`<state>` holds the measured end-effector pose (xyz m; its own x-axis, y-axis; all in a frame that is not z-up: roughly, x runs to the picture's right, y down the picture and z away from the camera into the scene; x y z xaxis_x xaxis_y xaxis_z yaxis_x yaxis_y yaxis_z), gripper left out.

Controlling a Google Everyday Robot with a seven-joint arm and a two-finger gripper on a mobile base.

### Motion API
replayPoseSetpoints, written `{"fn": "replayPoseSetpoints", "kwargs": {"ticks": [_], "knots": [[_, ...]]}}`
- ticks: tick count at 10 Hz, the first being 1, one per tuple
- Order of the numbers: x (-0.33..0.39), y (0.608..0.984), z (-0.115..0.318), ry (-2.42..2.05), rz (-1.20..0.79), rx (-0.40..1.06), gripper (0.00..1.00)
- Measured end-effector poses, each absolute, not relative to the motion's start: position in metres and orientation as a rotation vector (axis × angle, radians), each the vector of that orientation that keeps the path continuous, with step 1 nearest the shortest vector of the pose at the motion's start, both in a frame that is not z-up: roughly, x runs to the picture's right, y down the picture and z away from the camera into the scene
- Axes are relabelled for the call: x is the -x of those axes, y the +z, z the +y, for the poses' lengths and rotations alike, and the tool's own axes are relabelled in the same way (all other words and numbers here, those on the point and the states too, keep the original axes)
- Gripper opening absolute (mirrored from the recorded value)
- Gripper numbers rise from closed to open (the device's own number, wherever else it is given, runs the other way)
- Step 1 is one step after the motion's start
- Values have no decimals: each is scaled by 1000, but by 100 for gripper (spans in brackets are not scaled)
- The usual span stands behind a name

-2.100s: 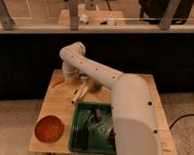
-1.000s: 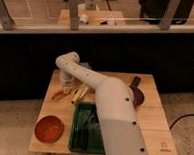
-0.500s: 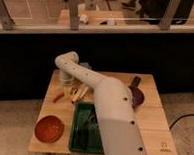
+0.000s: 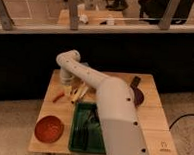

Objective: Place pepper in table surface

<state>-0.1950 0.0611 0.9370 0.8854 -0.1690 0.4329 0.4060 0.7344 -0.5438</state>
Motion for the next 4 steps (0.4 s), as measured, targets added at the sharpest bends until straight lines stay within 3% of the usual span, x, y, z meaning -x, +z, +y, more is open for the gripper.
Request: {"fn": "replayPoseSetpoints", "kwargs": {"ticks": [4], "knots": [[191, 933, 55, -305, -394, 670, 80]]}}
